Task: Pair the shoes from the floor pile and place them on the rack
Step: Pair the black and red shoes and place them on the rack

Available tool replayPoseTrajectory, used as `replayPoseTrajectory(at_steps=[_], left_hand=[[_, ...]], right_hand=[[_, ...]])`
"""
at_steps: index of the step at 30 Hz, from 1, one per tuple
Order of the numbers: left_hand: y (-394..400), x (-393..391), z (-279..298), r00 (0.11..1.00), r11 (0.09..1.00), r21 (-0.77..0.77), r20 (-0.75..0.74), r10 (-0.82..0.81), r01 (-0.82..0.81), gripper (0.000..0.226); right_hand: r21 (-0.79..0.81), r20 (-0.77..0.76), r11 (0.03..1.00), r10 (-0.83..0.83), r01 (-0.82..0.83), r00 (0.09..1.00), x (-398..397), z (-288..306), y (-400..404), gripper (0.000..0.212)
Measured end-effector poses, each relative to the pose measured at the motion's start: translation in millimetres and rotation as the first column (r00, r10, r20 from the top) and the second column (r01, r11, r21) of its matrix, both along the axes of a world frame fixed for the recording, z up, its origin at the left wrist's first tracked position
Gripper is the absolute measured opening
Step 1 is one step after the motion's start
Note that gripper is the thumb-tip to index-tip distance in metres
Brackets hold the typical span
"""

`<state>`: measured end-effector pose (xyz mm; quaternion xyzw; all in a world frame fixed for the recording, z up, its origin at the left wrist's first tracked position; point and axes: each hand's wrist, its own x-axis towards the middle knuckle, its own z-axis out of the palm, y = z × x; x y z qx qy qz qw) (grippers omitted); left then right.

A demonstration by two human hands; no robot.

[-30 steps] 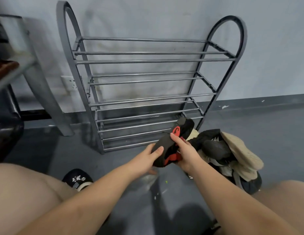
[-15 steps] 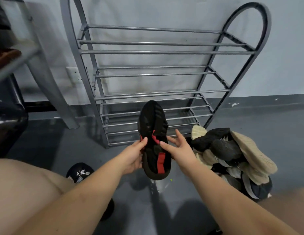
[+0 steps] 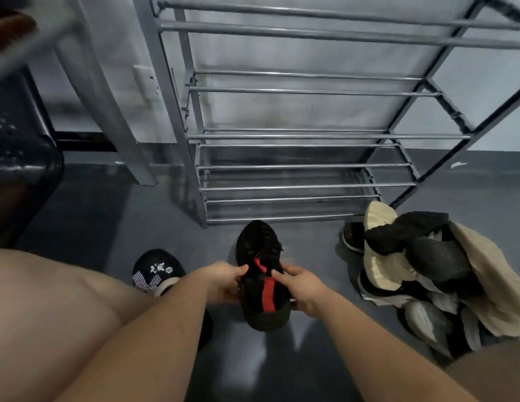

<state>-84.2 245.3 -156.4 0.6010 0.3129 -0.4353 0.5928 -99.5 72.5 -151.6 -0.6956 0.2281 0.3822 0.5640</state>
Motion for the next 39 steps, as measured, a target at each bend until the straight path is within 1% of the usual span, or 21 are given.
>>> replayPoseTrajectory(at_steps=[2,3,5,7,10,13,16,19,20,21,22,23,24,25,26,27,28,30,35,37,39], left_hand=[[11.1,-1.7,-10.2,0.998,0.999,0.038,-0.068,-0.006,0.009,0.031],[15.3,-2.0,-15.5,0.996,0.998,0.059,-0.088,0.004,0.001,0.029],[22.7,-0.2,-27.9,0.992,0.994,0.106,-0.120,0.035,-0.022,0.028],[29.4,4.7,-40.7,0.993,0.982,0.187,-0.120,0.019,0.004,0.030],[35.5,14.0,-55.6,0.995,0.961,0.275,-0.092,0.036,-0.010,0.025],[35.9,20.8,-62.9,0.994,0.951,0.307,-0.089,0.069,-0.039,0.022],[34.4,22.6,-60.7,0.993,0.937,0.350,-0.115,0.021,0.020,0.037],[32.3,26.2,-54.3,0.997,0.930,0.366,-0.075,-0.016,0.043,0.041],[31.4,28.5,-53.8,0.998,0.922,0.383,-0.030,-0.053,0.061,0.042],[30.1,30.2,-52.9,0.992,0.903,0.416,0.021,-0.123,0.103,0.043],[28.0,30.8,-50.8,0.974,0.868,0.470,0.069,-0.217,0.160,0.045],[25.9,30.5,-48.2,0.940,0.805,0.548,0.093,-0.329,0.227,0.051],[23.4,29.0,-45.3,0.887,0.713,0.634,0.091,-0.452,0.298,0.058],[20.0,27.1,-42.1,0.814,0.602,0.712,0.075,-0.576,0.360,0.063],[15.4,24.7,-38.1,0.729,0.490,0.776,0.058,-0.682,0.396,0.065],[10.3,22.3,-35.2,0.648,0.399,0.818,0.042,-0.760,0.415,0.066],[3.9,19.6,-31.7,0.584,0.342,0.842,0.039,-0.811,0.418,0.066],[-11.4,14.7,-26.5,0.474,0.275,0.867,0.051,-0.879,0.416,0.066],[-60.3,3.4,-13.7,0.202,0.116,0.889,0.027,-0.979,0.443,0.068],[-83.4,-2.1,-6.0,0.089,0.071,0.901,0.036,-0.995,0.428,0.070],[-106.3,-7.3,1.5,0.004,0.048,0.909,0.050,-0.999,0.415,0.069]], right_hand=[[-0.038,-0.046,0.992,0.115,-0.117,0.992,4.0,-9.5,9.5,0.038],[-0.039,-0.052,0.988,0.147,-0.149,0.988,6.8,-11.8,15.4,0.038],[-0.046,-0.043,0.981,0.184,-0.186,0.982,14.7,-19.5,27.2,0.040],[-0.056,-0.032,0.974,0.218,-0.220,0.975,23.6,-31.2,39.6,0.041],[-0.079,-0.026,0.974,0.210,-0.212,0.977,34.9,-54.7,55.4,0.043],[-0.091,-0.052,0.974,0.203,-0.207,0.978,44.1,-72.9,65.7,0.042],[-0.071,-0.135,0.957,0.271,-0.282,0.953,44.7,-81.6,72.1,0.043],[-0.052,-0.187,0.942,0.316,-0.330,0.930,42.9,-78.8,72.6,0.041],[-0.059,-0.172,0.939,0.326,-0.340,0.930,43.3,-76.0,70.8,0.042],[-0.083,-0.135,0.932,0.339,-0.352,0.931,43.9,-73.1,68.4,0.044],[-0.140,-0.081,0.912,0.378,-0.386,0.922,44.3,-69.4,64.1,0.049],[-0.233,-0.033,0.863,0.453,-0.448,0.891,45.1,-65.6,58.8,0.057],[-0.355,0.002,0.775,0.560,-0.523,0.829,45.2,-62.1,52.6,0.065],[-0.477,0.015,0.662,0.664,-0.578,0.748,44.8,-57.8,44.9,0.071],[-0.578,0.012,0.558,0.736,-0.596,0.677,43.4,-53.6,36.6,0.073],[-0.645,0.002,0.484,0.774,-0.591,0.633,41.5,-50.7,27.5,0.073],[-0.691,-0.009,0.439,0.790,-0.574,0.614,38.2,-46.6,17.7,0.072],[-0.755,-0.022,0.386,0.793,-0.530,0.609,30.2,-38.5,-3.2,0.072],[-0.832,-0.051,0.323,0.765,-0.452,0.641,0.7,-17.0,-61.4,0.074],[-0.857,-0.064,0.294,0.753,-0.422,0.655,-10.9,-7.8,-84.9,0.074],[-0.887,-0.074,0.255,0.743,-0.384,0.665,-18.8,4.1,-110.1,0.074]])
